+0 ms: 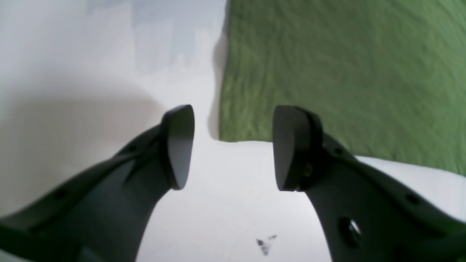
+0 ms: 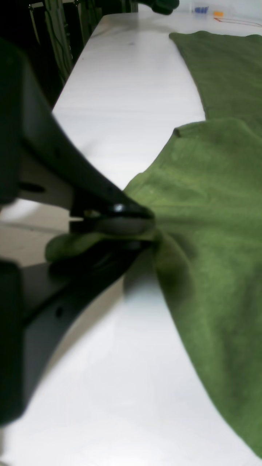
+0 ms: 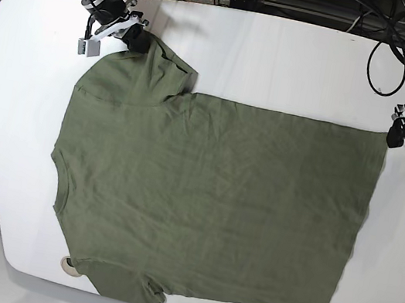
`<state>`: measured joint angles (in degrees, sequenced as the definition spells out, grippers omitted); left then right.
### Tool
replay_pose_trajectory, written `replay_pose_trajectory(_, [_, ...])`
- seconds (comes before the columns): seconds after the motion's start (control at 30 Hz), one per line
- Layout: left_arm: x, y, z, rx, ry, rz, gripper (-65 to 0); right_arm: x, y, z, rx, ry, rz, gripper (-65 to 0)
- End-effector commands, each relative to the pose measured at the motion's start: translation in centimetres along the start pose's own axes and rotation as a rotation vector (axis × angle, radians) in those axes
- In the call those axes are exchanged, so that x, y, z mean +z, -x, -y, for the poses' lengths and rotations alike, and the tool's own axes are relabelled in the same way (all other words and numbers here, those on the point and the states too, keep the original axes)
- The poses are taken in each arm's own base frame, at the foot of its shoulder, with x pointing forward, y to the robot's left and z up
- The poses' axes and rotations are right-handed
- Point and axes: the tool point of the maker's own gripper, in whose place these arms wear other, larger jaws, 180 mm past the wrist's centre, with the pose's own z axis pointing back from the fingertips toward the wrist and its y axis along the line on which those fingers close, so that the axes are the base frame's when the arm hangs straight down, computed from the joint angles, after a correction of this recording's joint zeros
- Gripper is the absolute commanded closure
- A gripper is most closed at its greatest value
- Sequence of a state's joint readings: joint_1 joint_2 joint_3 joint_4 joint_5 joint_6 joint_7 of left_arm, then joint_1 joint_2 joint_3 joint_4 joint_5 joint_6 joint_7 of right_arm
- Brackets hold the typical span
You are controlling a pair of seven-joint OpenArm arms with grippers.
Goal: Fold the T-shirt properly
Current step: 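Position both open grippers at the shirt's shoulder corners, then close both grippers on the shoulder corners of the shirt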
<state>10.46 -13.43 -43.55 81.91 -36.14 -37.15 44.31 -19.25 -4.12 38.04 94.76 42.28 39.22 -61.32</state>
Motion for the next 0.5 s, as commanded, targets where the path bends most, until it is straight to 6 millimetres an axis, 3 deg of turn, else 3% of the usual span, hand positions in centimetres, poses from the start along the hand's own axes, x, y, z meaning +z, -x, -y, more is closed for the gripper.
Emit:
replay_pose_trajectory(0.0, [-0.1, -0.8, -0.2, -0.002, 0.008, 0.02, -32.8, 0.3, -0.8, -0.2, 0.016, -0.01, 0.029, 0.0])
replay_pose_trajectory(0.17, [-1.2, 0.6, -0.8, 0.061, 0.013, -0.006, -32.8, 0.4, -0.7, -0.2, 0.015, -0.008, 0.026, 0.0])
replay_pose_trajectory(0.23, [-1.4, 0.2, -0.6, 0.06, 0.019, 0.002, -32.8, 0.4, -0.7, -0.2, 0.015, -0.008, 0.026, 0.0])
replay_pose_trajectory(0.47, [-2.8, 1.5, 0.9, 0.064, 0.067, -0.041, -32.8, 0.3, -0.6, -0.2, 0.012, -0.009, 0.026, 0.0])
